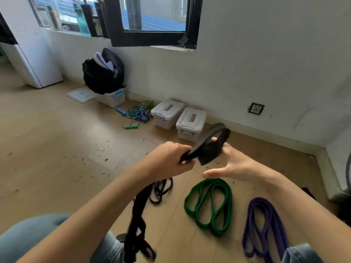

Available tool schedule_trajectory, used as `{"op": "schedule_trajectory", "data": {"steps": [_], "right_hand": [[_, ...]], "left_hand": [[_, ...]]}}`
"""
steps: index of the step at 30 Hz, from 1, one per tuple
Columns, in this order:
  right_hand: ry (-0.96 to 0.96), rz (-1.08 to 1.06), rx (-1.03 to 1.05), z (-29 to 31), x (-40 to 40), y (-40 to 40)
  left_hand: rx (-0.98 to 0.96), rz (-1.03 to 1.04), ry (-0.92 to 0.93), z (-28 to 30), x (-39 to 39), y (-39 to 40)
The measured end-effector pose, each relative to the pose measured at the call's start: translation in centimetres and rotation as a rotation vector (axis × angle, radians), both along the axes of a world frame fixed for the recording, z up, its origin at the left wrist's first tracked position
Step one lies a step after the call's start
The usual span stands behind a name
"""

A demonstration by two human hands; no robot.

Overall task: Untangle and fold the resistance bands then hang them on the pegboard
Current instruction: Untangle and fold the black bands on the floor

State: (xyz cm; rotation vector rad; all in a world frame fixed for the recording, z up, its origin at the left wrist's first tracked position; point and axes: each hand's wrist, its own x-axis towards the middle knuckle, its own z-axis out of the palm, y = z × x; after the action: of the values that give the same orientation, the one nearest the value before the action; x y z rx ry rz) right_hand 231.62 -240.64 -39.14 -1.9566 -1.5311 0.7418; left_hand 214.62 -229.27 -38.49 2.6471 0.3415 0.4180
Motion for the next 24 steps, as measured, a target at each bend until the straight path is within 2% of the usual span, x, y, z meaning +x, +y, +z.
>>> {"op": "schedule_trajectory", "data": {"steps": [3, 7, 9, 11, 14, 17, 19, 22, 23, 24], "right_hand": [[-0.009, -0.041, 0.092, -0.1, -0.5, 0.2], [0.038, -0.224, 0.17, 0.5, 0.0, -0.5], [0.004, -0.208, 0.18, 0.3, -0.2, -0.6], [-0.014, -0.146, 0.166, -0.3, -1.0, -0.5], [0.16, -0.193, 0.23, -0.6, -1.6, -0.2], [0.302, -0.352, 0.375, 0.1, -1.1, -0.4], [0.125, -0.334, 0.341, 0.2, -1.0, -0.6], [-0.381, -0.006, -0.124, -1.4, -1.8, -0.5], [-0.438, 0.083, -0.255, -1.8, -2.3, -0.4], [-0.405, 0.119, -0.307, -1.7, -2.8, -0.3]], "left_hand": [[0.056, -0.036, 0.023, 0.6, -0.2, -0.1], [0.173, 0.098, 0.202, 0.0, -0.2, 0.7], [0.225, 0.117, 0.3, -0.6, -0.2, 0.5], [0.192, 0.072, 0.282, -0.8, 0.0, 0.0], [0.17, 0.057, 0.234, -0.5, 0.2, -0.1], [0.221, 0.139, 0.337, -0.6, -0.2, 0.7], [0.244, 0.133, 0.424, -1.0, -0.6, 0.6], [0.232, 0.03, 0.378, -1.0, -0.3, -0.5], [0.226, -0.006, 0.326, -0.8, 0.0, -0.9], [0.226, -0.033, 0.274, -0.6, 0.2, -1.3]]}}
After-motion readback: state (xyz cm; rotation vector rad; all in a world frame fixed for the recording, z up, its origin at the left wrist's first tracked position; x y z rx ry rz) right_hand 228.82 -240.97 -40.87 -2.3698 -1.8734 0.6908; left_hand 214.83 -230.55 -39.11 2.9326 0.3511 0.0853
